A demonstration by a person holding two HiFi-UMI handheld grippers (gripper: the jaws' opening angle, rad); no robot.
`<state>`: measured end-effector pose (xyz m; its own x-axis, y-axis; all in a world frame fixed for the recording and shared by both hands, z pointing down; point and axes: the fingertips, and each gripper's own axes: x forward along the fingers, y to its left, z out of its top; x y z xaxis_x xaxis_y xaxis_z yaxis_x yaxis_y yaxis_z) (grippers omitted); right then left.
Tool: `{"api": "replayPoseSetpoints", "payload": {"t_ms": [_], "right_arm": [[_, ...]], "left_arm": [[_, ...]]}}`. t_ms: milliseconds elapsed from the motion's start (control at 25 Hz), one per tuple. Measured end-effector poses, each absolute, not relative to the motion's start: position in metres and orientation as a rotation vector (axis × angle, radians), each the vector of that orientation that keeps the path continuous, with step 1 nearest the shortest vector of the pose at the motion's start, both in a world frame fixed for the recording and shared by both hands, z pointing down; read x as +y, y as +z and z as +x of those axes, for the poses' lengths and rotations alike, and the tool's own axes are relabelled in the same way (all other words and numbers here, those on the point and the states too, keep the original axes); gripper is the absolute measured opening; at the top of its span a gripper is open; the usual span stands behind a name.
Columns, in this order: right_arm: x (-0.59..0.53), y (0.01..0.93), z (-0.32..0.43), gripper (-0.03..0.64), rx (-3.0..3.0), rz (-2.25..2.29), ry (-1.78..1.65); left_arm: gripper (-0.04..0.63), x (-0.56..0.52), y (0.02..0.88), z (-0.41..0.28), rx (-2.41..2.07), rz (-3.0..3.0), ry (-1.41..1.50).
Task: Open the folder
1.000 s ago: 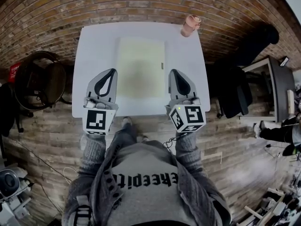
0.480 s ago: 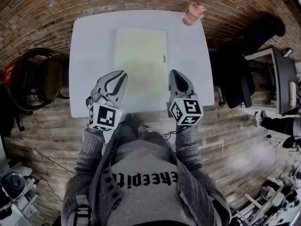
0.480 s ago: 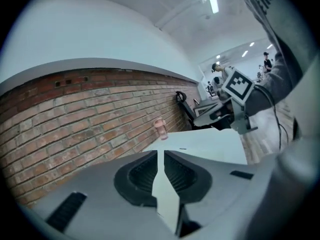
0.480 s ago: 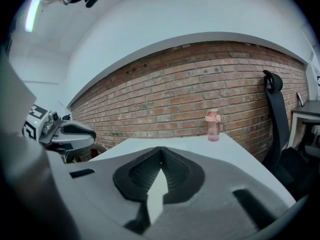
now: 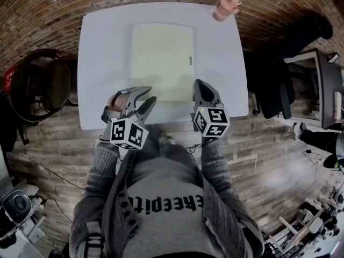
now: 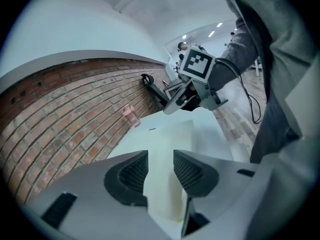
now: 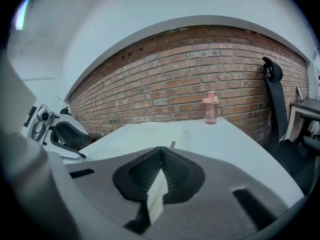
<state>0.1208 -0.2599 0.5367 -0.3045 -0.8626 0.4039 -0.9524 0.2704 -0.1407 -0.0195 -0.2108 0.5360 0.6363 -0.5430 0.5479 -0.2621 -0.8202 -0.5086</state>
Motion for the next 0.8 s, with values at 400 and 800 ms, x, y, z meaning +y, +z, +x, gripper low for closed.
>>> {"api": "replayPoseSetpoints", "payload": {"t_ms": [400,800], "right_arm": [[-0.256,0.548,0.120,0.005,-2.275,1.671,0.545],[-0.252,0.549,0.119,0.005,-2.271,1.673,0.550]], "left_arm": [[0.135,-0.189,0.566,-0.018,0.486,-2.285,-1.155],[0.135,-0.199,0.578,-0.022,0.567,-2.252,-1.204]]}}
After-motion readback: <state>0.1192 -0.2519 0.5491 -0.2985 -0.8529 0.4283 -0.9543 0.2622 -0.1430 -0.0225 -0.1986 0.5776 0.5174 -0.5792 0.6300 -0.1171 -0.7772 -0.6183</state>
